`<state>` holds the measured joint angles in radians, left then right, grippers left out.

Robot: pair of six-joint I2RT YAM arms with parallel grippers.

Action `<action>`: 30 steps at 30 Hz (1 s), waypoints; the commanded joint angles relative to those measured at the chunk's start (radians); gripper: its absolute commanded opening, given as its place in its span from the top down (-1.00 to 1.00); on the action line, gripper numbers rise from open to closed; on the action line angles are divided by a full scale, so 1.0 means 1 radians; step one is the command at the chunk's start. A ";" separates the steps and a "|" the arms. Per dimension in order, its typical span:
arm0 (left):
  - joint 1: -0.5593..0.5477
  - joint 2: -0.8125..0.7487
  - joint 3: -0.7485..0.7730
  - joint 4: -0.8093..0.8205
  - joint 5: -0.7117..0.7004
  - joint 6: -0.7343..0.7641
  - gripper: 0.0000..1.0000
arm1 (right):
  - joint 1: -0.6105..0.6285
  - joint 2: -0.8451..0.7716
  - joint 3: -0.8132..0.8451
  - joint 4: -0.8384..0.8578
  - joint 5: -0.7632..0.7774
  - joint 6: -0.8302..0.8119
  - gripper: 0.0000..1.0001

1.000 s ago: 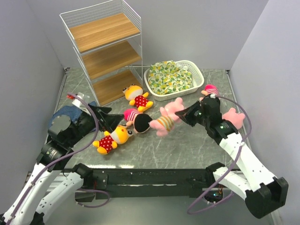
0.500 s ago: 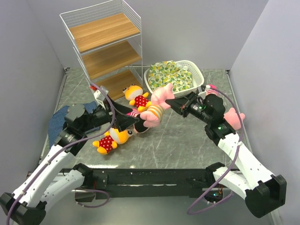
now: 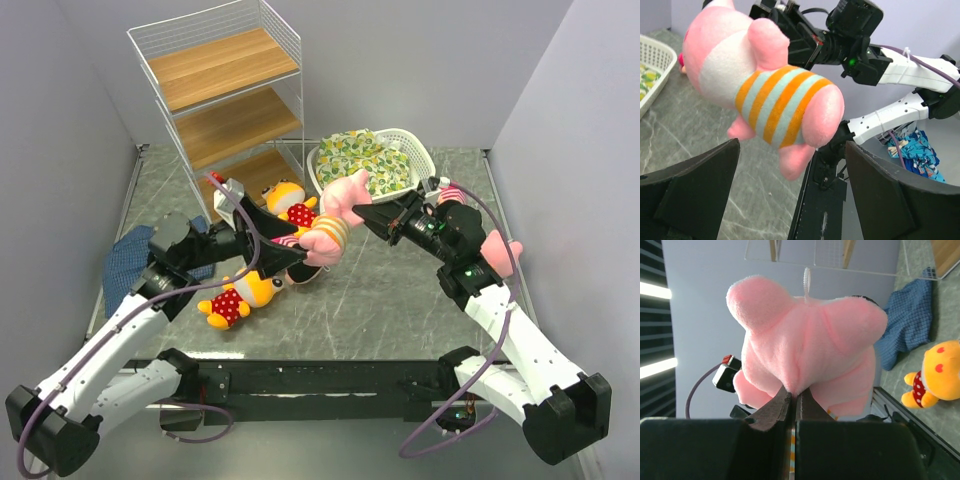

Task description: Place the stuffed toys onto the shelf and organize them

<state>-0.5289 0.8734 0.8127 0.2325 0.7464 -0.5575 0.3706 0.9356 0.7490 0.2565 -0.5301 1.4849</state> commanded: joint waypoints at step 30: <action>-0.197 0.119 0.232 -0.093 -0.311 0.290 0.98 | -0.022 -0.017 -0.074 0.159 -0.054 0.040 -0.02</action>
<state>-0.7193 1.0107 0.9695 0.2096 0.5179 -0.3717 0.3595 0.9394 0.6827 0.4088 -0.5339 1.5974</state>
